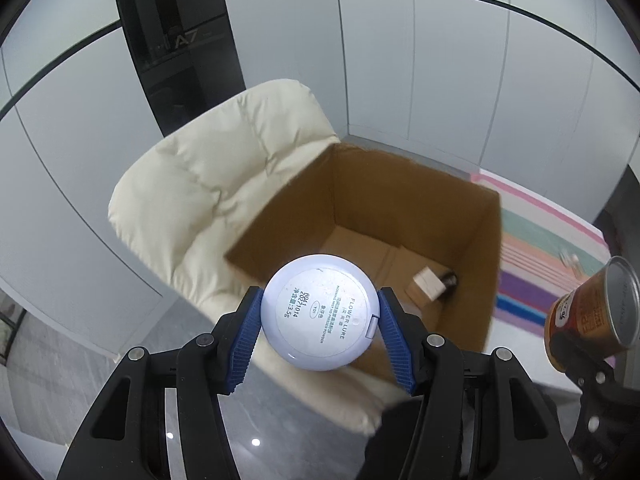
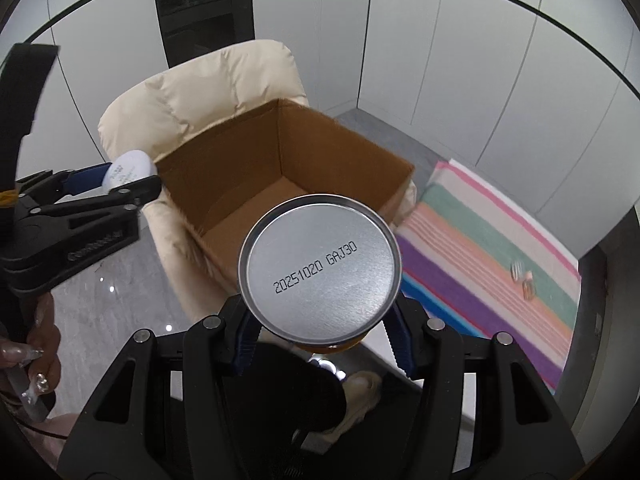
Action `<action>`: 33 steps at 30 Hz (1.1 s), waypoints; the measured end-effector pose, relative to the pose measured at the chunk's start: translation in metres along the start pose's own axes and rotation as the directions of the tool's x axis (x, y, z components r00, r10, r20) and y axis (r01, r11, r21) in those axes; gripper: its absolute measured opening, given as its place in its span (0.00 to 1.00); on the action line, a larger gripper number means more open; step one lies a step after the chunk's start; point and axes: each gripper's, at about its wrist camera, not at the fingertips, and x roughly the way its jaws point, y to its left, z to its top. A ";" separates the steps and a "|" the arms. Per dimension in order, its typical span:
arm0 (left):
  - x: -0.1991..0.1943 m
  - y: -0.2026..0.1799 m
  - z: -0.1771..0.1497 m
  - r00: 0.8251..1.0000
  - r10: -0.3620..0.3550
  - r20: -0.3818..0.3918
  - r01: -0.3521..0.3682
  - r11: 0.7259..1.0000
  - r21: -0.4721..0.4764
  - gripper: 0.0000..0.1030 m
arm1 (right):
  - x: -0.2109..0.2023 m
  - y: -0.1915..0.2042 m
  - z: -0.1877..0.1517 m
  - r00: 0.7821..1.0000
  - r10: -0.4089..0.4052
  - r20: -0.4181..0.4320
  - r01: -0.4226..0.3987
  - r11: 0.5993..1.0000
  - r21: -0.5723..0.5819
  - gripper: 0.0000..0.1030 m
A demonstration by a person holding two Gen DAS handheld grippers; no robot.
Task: Organize objects
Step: 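Open the right tool to drop the tin can while the left tool drops the compact, then withdraw both open tools from the box back toward the tablecloth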
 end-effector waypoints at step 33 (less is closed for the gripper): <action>0.071 0.009 0.049 0.996 -0.074 -0.050 0.073 0.997 -0.027 0.97 | 0.088 -0.015 0.064 1.000 -0.004 0.015 0.002 0.997 0.082 0.99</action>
